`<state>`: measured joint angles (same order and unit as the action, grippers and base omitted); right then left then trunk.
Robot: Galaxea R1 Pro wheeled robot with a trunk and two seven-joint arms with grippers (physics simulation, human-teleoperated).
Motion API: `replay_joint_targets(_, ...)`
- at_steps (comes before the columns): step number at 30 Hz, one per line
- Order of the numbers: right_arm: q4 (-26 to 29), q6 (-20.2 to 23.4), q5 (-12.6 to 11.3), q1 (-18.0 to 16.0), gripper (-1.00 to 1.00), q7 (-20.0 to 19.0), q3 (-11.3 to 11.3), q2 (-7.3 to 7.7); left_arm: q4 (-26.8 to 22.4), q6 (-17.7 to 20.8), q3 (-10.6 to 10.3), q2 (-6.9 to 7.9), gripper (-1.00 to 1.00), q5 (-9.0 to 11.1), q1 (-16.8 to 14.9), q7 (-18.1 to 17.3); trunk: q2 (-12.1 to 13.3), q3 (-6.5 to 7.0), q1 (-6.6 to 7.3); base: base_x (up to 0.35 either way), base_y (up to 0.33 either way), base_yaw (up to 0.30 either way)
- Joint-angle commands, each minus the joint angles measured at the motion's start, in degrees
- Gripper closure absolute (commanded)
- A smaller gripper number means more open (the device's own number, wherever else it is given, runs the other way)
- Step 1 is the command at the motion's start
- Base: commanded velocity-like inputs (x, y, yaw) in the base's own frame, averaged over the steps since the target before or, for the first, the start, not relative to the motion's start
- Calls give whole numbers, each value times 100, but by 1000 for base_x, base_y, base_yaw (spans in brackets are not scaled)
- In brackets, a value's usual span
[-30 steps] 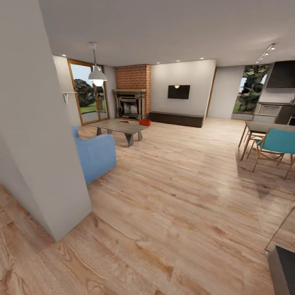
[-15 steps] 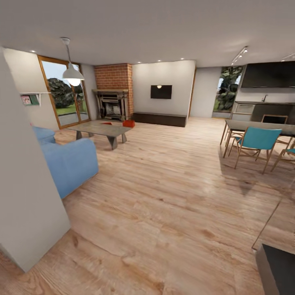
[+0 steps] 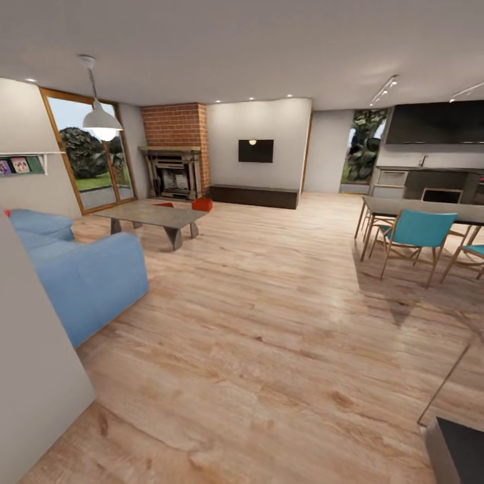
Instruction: Move the two storage containers from the living room to the garage. In the garage, place one container on the floor and stack the other container on top of it (either order is fine).
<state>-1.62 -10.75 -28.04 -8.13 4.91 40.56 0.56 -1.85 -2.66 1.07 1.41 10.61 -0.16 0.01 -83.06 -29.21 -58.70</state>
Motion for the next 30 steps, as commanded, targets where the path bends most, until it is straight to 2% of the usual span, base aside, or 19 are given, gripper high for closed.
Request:
replay_joint_targets(1,-14,-26,-44,-5,-100,2,48,-2,1,-17,7,0,-100,28,-2,3,-2,-5,-3,321,0,0)
replay_joint_targets(13,-14,-9,22,-5,-100,2,56,9,1,-24,7,-2,-100,28,-2,8,-2,-5,-3,321,0,0)
replay_joint_targets(19,-14,-18,-25,-5,-100,2,57,-7,1,-24,7,0,-100,28,-2,8,-2,-5,-3,321,0,-2)
replay_joint_targets(30,-14,-36,-47,-5,-100,2,57,-12,1,-24,7,-1,-100,28,-2,8,-2,-5,-3,321,0,-147)
